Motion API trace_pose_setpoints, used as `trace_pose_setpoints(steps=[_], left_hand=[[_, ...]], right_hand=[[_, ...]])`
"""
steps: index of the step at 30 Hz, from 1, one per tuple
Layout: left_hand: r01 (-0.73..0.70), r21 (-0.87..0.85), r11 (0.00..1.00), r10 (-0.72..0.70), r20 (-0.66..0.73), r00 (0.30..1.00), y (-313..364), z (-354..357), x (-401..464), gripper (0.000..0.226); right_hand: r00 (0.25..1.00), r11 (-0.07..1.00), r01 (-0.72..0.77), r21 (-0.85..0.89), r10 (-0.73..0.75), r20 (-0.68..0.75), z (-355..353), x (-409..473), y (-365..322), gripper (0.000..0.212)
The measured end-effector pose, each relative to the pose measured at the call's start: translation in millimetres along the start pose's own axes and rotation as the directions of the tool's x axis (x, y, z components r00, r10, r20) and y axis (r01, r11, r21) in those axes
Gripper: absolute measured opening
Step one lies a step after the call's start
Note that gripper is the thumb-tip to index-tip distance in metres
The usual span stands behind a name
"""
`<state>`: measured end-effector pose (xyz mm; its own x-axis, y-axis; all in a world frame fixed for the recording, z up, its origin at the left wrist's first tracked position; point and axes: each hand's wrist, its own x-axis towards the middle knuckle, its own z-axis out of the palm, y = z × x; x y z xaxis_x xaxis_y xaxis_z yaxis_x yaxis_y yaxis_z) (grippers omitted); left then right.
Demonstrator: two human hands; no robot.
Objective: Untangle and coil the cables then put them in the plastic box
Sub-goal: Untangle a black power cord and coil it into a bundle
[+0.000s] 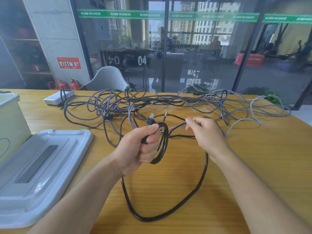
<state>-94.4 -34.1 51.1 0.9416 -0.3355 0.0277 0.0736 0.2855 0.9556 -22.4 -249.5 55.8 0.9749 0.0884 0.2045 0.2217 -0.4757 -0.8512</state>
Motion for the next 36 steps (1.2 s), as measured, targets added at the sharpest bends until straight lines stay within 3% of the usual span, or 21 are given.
trace_pose_setpoints(steps=[3,7,12,17,22,27,32,36], left_hand=[[-0.004,0.067,0.998,0.007,-0.050,0.999,-0.3,0.8,0.4,0.040],[-0.009,0.136,0.991,0.022,-0.093,0.995,-0.1,3.6,1.0,0.037],[-0.041,0.232,0.972,0.067,-0.108,0.992,-5.3,5.3,2.5,0.037],[-0.044,0.327,0.944,0.104,-0.167,0.980,-7.7,7.3,3.4,0.044],[-0.063,0.405,0.912,0.146,-0.179,0.973,-7.3,10.8,2.3,0.050],[-0.108,0.455,0.884,0.201,-0.159,0.967,-6.8,11.1,1.9,0.062],[-0.108,0.455,0.884,0.190,-0.139,0.972,-8.9,13.0,3.2,0.066],[-0.108,0.428,0.897,0.188,-0.149,0.971,-9.2,13.2,3.4,0.070]], right_hand=[[0.991,0.944,-0.098,0.315,0.064,0.116,2.0,-3.0,-6.6,0.039],[0.977,0.929,-0.031,0.370,-0.050,0.206,7.9,-11.0,-13.1,0.035],[0.943,0.943,0.134,0.305,-0.216,0.254,17.3,-21.0,-19.2,0.028],[0.908,0.917,0.322,0.235,-0.369,0.198,27.2,-26.8,-18.8,0.035],[0.874,0.892,0.431,0.136,-0.450,0.184,29.4,-29.0,-19.5,0.026],[0.854,0.875,0.479,0.063,-0.482,0.196,31.8,-29.5,-18.5,0.023],[0.866,0.871,0.489,0.051,-0.492,0.094,35.7,-30.2,-17.9,0.022],[0.851,0.856,0.516,-0.015,-0.511,0.120,34.9,-31.6,-19.3,0.022]])
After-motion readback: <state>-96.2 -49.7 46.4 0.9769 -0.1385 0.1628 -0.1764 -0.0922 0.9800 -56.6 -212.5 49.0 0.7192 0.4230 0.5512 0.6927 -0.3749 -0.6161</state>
